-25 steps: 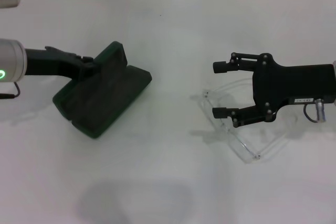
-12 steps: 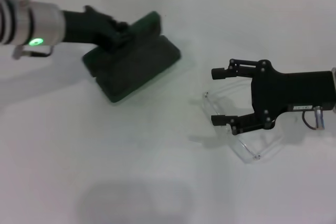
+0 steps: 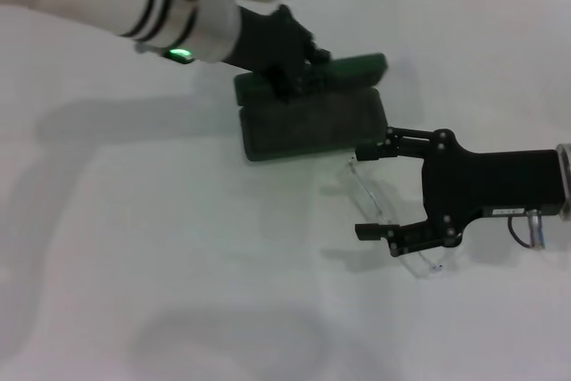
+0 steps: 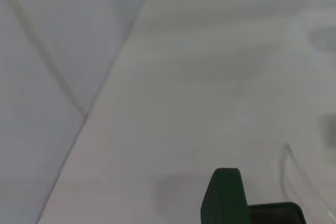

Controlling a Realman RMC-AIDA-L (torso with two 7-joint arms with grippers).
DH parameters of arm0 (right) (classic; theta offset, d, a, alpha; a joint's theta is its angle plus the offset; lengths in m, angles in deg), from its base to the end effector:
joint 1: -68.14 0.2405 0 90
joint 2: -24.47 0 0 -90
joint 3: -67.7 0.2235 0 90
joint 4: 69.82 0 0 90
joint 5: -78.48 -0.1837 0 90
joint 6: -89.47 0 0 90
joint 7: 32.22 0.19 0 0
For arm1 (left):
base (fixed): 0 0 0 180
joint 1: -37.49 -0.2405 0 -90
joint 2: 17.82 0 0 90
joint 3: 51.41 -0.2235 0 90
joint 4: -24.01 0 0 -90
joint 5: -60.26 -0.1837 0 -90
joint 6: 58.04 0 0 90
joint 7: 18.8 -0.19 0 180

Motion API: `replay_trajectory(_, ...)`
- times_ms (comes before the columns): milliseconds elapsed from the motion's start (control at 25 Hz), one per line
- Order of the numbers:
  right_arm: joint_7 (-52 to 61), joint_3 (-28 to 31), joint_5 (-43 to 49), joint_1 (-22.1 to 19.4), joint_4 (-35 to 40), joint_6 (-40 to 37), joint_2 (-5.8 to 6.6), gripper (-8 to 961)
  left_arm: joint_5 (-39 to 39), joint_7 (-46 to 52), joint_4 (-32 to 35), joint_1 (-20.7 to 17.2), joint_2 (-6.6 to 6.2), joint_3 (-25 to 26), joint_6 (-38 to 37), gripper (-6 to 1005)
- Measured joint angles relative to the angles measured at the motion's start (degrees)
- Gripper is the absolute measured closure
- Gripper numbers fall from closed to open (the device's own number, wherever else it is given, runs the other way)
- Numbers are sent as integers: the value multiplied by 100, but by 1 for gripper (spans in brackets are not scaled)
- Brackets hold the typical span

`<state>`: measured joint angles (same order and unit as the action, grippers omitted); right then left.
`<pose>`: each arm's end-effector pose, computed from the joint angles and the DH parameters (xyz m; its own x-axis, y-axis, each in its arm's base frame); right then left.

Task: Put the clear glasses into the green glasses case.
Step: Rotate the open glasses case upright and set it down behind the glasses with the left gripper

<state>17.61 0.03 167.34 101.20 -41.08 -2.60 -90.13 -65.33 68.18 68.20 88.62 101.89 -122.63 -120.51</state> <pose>0.1536 0.2835 -0.0455 0.8238 0.1569 -0.5447 0.0813 -0.9837 -0.1604 -0.1147 0.3921 -0.0800 0.9927 -0.1093 -0.0511 -0.1198 -0.9427 -0.3114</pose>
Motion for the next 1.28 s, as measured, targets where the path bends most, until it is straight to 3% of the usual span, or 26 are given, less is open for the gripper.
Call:
replay_trajectory(160, -52, 0, 0, -27, -42, 8, -11, 91, 33, 2, -41, 156, 11, -769, 335, 788)
replay_trajectory(280, -67, 0, 0, -35, -50, 8, -23, 91, 42, 71, -48, 207, 23, -1068, 464, 786)
replay_trajectory(680, -60, 4, 0, -90, -52, 17, 33, 92, 240, 307, 71, 124, 43, -1189, 677, 779)
replay_trajectory(880, -39, 32, 0, -90, -32, 23, 41, 92, 258, 428, 391, -100, 43, -1203, 660, 560)
replay_trajectory(1120, -10, 38, -1, -89, -4, 23, 53, 92, 898, 199, 1228, -890, 32, -1319, 680, 332)
replay_trajectory(1280, -9, 41, -1, -64, -1, 22, 59, 93, 1092, 309, 1346, -1087, 38, -1292, 916, 337)
